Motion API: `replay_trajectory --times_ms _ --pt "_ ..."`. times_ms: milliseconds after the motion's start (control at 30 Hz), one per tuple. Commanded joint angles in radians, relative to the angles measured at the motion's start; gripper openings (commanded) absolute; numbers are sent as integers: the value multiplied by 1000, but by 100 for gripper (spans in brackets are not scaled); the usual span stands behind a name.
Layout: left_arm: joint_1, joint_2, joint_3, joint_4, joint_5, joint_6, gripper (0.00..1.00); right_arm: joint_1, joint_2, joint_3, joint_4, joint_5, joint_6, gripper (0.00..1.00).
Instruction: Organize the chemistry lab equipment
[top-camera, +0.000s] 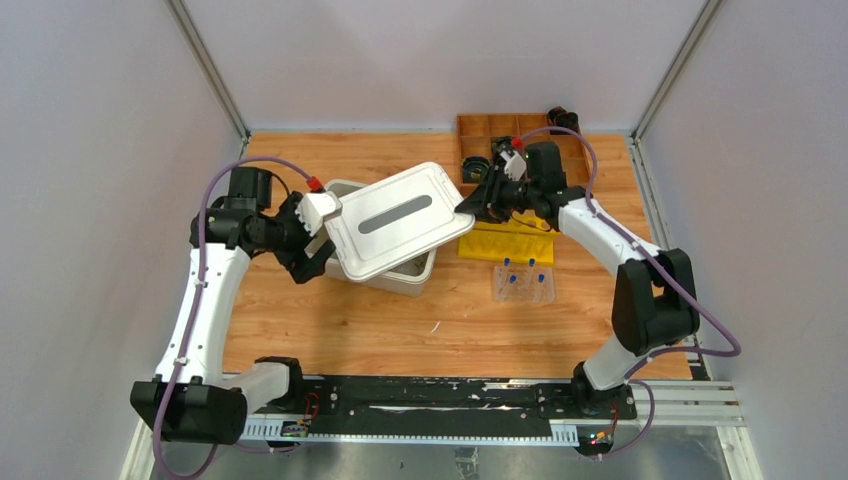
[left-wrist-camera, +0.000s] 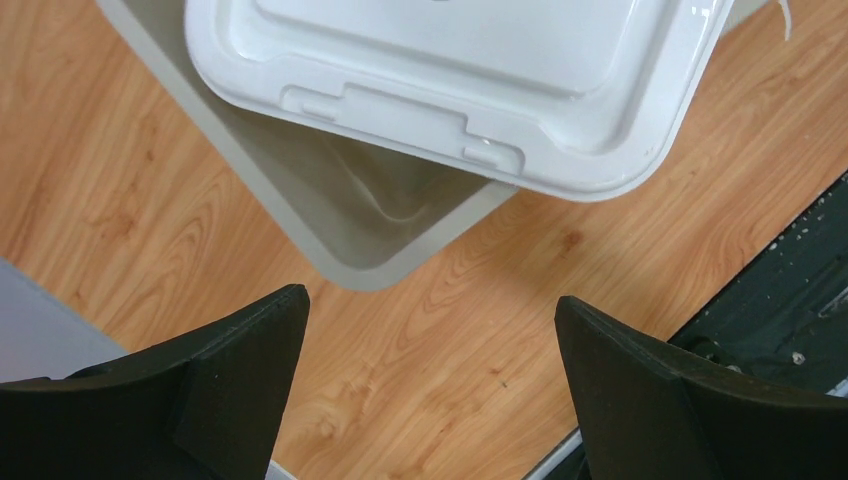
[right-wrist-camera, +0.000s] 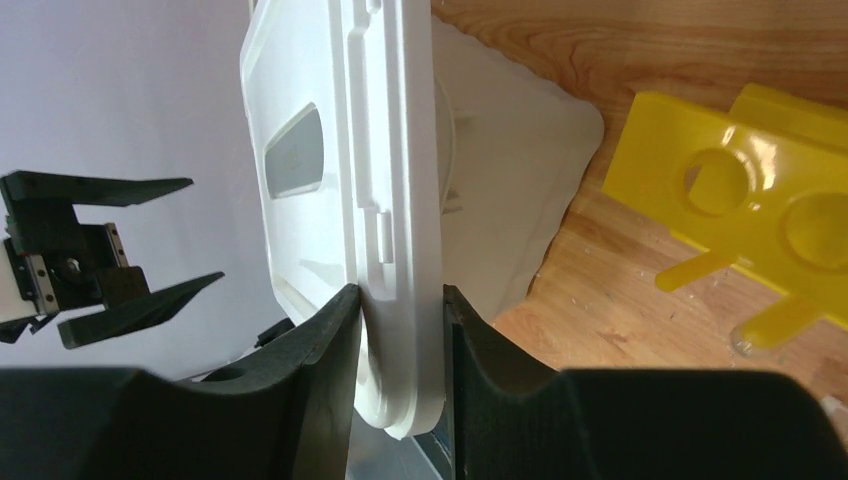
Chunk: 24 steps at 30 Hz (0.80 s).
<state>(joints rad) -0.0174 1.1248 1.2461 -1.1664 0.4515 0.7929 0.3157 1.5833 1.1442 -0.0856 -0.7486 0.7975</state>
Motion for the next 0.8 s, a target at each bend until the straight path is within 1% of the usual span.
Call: replay_trajectory --times_ms 0,133,167,300,367,533,667,767 --pt "14 28 67 19 -1 -25 100 67 -80 -87 159 120 112 17" --pt "14 53 64 31 -12 -39 100 133 -147 -184 238 234 183 18" --pt "42 55 60 40 -15 -44 99 145 -160 -200 244 255 199 19" --pt "59 68 54 81 -22 -73 100 211 -211 -212 197 367 199 28" --pt "59 84 52 104 -25 -97 100 242 -223 -215 167 421 188 34" --pt "59 127 57 127 -2 -140 100 279 -250 -265 168 494 198 49" --pt "59 139 44 140 -23 -143 100 285 -237 -278 133 500 183 54" --pt "59 137 22 147 -5 -153 99 287 -243 -304 142 504 178 57"
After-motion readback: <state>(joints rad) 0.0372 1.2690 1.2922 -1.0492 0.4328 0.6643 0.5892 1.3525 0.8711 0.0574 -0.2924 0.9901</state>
